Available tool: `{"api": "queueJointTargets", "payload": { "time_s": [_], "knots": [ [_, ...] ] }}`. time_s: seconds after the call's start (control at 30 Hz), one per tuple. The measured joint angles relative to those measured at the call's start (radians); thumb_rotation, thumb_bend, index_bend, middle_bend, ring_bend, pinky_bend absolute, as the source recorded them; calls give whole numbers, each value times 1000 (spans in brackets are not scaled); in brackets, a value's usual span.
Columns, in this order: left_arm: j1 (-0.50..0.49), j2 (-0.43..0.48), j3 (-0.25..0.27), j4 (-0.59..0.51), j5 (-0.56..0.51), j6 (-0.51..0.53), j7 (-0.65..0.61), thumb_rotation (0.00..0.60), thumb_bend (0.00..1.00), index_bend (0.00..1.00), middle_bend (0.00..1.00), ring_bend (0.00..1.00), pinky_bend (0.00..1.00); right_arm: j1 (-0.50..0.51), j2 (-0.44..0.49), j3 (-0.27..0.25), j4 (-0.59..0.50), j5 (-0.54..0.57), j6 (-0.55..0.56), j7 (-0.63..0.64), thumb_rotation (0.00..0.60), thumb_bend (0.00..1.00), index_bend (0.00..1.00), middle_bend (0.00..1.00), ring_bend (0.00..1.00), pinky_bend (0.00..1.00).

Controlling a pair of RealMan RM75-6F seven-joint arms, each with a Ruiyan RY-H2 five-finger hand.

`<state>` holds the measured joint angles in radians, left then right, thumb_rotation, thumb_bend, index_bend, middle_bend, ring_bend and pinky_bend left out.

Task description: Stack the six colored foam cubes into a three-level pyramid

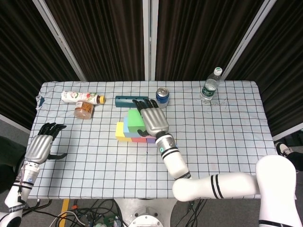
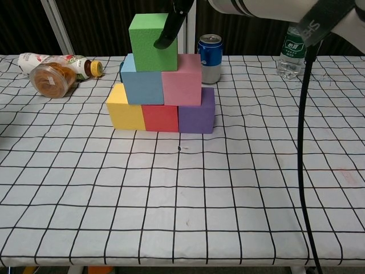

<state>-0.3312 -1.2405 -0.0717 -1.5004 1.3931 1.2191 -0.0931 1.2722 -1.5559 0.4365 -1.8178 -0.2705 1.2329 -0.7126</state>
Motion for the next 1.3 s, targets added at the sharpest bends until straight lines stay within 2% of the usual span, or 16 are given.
{"api": "queueJointTargets", "payload": {
  "time_s": [0.23, 0.43, 0.53, 0.7, 0.87, 0.97, 1.07, 1.17, 1.3],
  "knots": [
    [2, 13, -3, -2, -4, 1, -6, 600, 0, 163, 133, 61, 50, -31, 41, 0, -61, -32, 17, 15, 600, 176, 0, 25, 0, 0],
    [27, 36, -16, 20, -34, 30, -20, 600, 0, 163, 132, 61, 50, -142, 164, -37, -188, -180, 81, 67, 600, 202, 0, 61, 0, 0],
    [48, 40, -20, 49, -49, 55, -20, 600, 0, 163, 132, 61, 49, -242, 244, -89, -239, -309, 125, 122, 600, 226, 0, 85, 0, 0],
    [93, 46, -16, 86, -56, 104, -36, 600, 0, 167, 133, 61, 49, -448, 381, -225, -261, -593, 174, 313, 600, 256, 0, 76, 0, 0],
    [139, 36, -6, 104, -32, 188, -48, 600, 0, 168, 133, 62, 48, -670, 468, -376, -174, -893, 241, 595, 600, 255, 0, 30, 0, 0],
    [177, 27, 16, 101, 1, 240, -44, 600, 0, 168, 133, 62, 48, -803, 487, -456, -74, -1033, 298, 751, 600, 254, 0, 15, 0, 0],
    [214, 20, 41, 80, 25, 276, -29, 600, 0, 168, 133, 61, 47, -923, 488, -523, 33, -1120, 360, 859, 600, 254, 0, 7, 0, 0],
    [243, 11, 62, 54, 40, 303, -8, 600, 0, 168, 132, 61, 46, -1005, 476, -560, 108, -1183, 418, 918, 600, 253, 0, 7, 0, 0],
    [271, -2, 79, 37, 62, 329, 9, 600, 0, 168, 132, 62, 45, -1062, 455, -572, 143, -1229, 444, 950, 600, 254, 0, 10, 0, 0]
  ]
}}
